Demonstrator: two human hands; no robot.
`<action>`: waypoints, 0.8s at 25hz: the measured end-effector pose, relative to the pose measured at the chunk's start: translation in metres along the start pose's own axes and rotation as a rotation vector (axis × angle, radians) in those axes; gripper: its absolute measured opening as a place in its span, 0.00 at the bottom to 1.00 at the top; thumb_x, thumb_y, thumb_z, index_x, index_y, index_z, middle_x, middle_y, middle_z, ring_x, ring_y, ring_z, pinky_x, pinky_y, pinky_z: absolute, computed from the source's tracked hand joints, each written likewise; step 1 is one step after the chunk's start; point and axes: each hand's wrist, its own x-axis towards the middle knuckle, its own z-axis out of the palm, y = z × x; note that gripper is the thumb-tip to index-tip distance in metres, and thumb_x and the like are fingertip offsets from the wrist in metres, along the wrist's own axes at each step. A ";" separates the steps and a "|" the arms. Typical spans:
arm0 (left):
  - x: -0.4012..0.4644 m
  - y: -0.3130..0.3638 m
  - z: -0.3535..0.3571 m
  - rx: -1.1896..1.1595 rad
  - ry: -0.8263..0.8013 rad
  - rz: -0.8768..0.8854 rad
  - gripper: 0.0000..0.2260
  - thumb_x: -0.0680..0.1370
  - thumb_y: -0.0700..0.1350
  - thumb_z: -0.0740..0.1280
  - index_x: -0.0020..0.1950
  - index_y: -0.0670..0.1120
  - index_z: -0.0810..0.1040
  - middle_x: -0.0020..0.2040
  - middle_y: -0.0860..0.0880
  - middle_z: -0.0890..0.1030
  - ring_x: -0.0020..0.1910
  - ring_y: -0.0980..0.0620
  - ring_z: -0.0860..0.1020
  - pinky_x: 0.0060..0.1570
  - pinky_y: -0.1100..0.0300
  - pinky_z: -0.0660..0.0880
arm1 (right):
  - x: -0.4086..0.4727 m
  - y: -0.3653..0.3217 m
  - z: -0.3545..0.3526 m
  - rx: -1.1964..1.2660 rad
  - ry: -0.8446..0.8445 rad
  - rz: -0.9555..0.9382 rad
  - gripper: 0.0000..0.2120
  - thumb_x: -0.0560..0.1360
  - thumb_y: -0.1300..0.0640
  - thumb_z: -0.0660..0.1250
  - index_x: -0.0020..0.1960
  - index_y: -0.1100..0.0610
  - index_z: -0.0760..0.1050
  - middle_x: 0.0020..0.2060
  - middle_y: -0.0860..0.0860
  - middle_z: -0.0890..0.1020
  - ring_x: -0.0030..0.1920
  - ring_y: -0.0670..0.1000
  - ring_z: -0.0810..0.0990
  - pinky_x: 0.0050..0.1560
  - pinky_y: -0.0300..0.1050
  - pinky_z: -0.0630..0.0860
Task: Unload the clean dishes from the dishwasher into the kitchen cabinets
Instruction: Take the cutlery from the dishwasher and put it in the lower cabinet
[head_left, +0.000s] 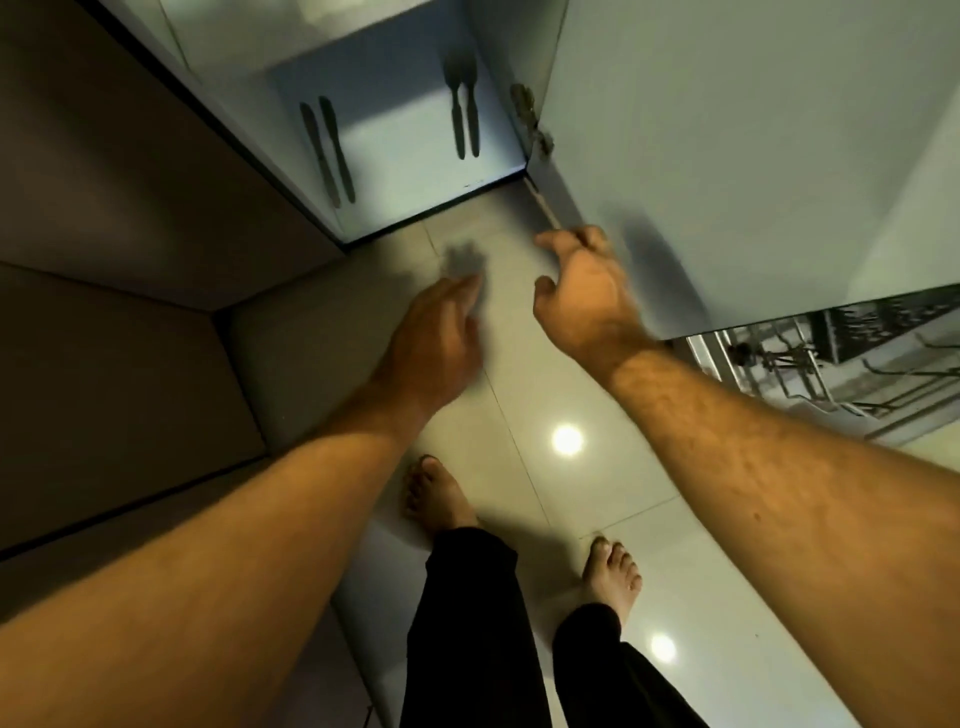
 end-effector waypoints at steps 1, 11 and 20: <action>-0.009 0.009 -0.001 -0.011 -0.005 -0.008 0.20 0.82 0.41 0.59 0.75 0.42 0.66 0.73 0.42 0.69 0.73 0.47 0.65 0.70 0.68 0.56 | -0.012 0.001 -0.010 -0.004 0.008 -0.015 0.21 0.77 0.61 0.64 0.70 0.53 0.71 0.69 0.52 0.68 0.68 0.54 0.70 0.68 0.43 0.66; -0.071 0.129 -0.018 0.132 -0.022 0.022 0.23 0.82 0.41 0.57 0.78 0.43 0.61 0.77 0.45 0.64 0.77 0.49 0.59 0.72 0.66 0.48 | -0.091 0.017 -0.114 0.002 0.094 0.024 0.19 0.77 0.59 0.64 0.68 0.51 0.72 0.67 0.50 0.70 0.67 0.53 0.69 0.66 0.50 0.72; -0.146 0.268 -0.112 0.170 0.031 0.039 0.22 0.83 0.39 0.54 0.78 0.42 0.59 0.77 0.46 0.62 0.78 0.50 0.56 0.70 0.69 0.44 | -0.188 -0.029 -0.249 0.089 0.157 -0.006 0.20 0.78 0.59 0.63 0.69 0.51 0.72 0.67 0.48 0.69 0.68 0.51 0.69 0.65 0.46 0.70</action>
